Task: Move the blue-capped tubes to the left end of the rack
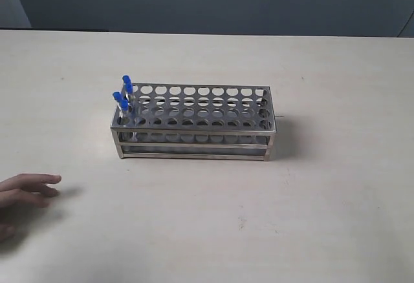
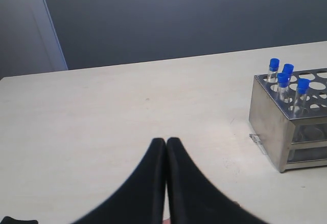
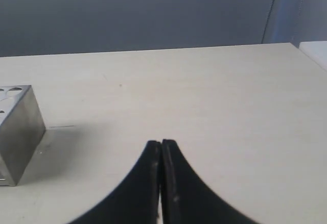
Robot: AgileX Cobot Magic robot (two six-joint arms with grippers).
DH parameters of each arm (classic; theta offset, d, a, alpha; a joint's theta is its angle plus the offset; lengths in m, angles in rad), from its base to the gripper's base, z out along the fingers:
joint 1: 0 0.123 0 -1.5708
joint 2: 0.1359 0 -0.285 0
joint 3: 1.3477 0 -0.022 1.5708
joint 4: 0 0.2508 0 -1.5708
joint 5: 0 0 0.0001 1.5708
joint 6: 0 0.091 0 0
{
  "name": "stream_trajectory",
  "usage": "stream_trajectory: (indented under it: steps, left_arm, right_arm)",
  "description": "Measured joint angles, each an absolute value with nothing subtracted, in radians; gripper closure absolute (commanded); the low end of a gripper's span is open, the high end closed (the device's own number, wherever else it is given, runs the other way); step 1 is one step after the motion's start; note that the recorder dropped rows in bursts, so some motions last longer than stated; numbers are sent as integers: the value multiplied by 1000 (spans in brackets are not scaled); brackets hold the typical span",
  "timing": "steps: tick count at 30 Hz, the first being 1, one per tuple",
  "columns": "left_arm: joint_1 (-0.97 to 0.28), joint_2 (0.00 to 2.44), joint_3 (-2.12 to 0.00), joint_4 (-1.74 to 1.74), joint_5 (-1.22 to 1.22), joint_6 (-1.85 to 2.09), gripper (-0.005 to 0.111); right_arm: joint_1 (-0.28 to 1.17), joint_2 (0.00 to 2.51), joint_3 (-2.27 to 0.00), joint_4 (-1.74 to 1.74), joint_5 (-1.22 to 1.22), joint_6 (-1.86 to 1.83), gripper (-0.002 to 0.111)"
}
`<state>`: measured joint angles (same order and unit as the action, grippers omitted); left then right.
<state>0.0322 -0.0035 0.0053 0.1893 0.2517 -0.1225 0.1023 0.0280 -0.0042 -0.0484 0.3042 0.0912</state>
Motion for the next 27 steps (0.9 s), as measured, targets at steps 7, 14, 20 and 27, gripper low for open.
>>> stream_trajectory:
  steps: [7,14,20,27]
  left_arm:
    - [32,-3,5,189,252,-122,106]
    - [32,-3,5,189,252,-122,106]
    - [32,-3,5,191,252,-122,106]
    - [32,-3,5,198,252,-122,106]
  right_arm:
    - [-10,7,-4,-45,308,86,108]
    - [-20,7,-4,-42,310,86,108]
    - [-20,7,-4,-42,310,86,108]
    - [-20,7,-4,-40,312,84,108]
